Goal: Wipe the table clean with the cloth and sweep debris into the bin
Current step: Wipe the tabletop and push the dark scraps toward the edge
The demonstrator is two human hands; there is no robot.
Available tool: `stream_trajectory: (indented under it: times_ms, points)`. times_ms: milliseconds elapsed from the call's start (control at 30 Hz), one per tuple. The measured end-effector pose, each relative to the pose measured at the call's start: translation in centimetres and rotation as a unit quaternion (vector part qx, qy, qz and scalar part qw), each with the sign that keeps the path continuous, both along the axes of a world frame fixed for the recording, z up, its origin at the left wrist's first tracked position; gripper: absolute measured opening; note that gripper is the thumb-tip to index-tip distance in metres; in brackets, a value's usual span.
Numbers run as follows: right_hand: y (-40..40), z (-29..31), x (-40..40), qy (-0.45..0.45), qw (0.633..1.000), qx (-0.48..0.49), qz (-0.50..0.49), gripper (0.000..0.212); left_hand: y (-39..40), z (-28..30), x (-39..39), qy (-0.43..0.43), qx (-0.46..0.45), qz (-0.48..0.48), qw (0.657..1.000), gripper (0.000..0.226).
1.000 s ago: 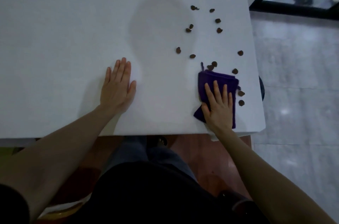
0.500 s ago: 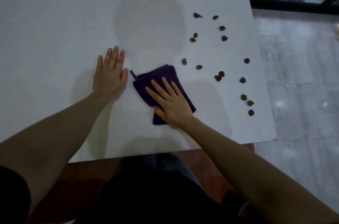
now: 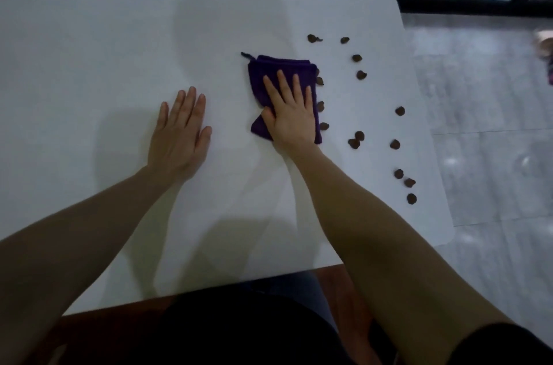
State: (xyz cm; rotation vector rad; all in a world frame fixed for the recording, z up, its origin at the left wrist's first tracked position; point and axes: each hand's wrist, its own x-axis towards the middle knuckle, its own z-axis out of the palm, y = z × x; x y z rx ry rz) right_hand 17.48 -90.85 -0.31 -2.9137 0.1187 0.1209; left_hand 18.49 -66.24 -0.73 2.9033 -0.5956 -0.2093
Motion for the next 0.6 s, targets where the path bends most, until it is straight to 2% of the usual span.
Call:
stream_trajectory:
  times_ms: [167,600]
  points:
    - [-2.4,-0.2,-1.1,-0.001,0.997,-0.006,-0.08,0.059,-3.6,0.6,1.5,-0.002,-0.007,-0.041,0.999,0.066]
    - [-10.8,-0.2,-7.9,0.008,0.991,-0.013,-0.136,0.06,-10.1,0.1,4.2,0.016,-0.016,-0.086,0.996,0.069]
